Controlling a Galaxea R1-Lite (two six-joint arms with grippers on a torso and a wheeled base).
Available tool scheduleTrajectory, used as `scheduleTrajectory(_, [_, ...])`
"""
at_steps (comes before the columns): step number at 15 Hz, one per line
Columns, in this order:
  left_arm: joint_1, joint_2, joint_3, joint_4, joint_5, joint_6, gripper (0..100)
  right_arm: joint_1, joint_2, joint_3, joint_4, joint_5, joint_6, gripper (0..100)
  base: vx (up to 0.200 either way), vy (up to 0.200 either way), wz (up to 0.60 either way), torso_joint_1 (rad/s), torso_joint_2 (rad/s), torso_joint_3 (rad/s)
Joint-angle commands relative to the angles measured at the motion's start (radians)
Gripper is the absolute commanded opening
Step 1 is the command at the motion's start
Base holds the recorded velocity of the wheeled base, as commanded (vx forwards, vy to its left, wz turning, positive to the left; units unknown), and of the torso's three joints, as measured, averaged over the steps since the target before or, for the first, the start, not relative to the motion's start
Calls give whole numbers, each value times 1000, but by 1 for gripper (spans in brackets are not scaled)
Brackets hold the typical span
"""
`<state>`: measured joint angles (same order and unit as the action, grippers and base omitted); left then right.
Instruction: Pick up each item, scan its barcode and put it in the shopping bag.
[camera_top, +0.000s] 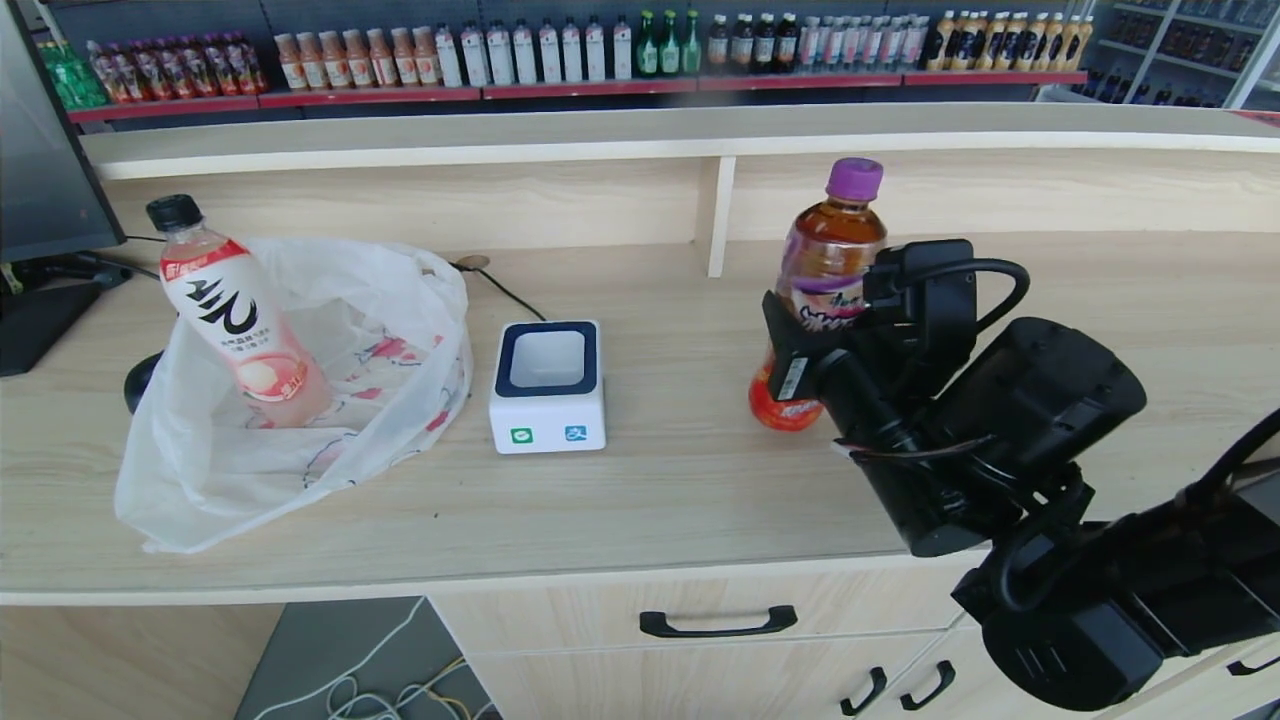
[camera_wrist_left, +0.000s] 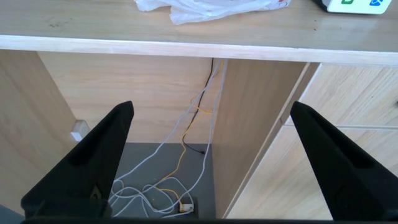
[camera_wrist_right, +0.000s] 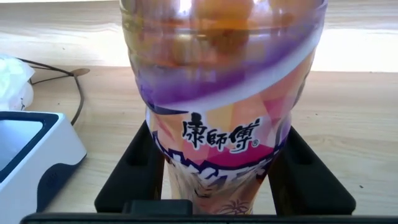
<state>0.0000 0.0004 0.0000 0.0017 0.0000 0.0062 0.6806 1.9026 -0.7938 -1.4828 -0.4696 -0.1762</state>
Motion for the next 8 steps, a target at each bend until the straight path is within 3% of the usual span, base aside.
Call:
scheduleTrajectory(1, [0, 0, 0, 0, 0, 0, 100, 2, -77, 38, 1, 0, 1, 0, 0, 0, 0, 0, 0, 0])
scheduleTrajectory(8, [0, 1, 0, 0, 0, 0, 100, 8, -330, 297, 2, 8, 3, 0, 0, 0, 0, 0, 0, 0])
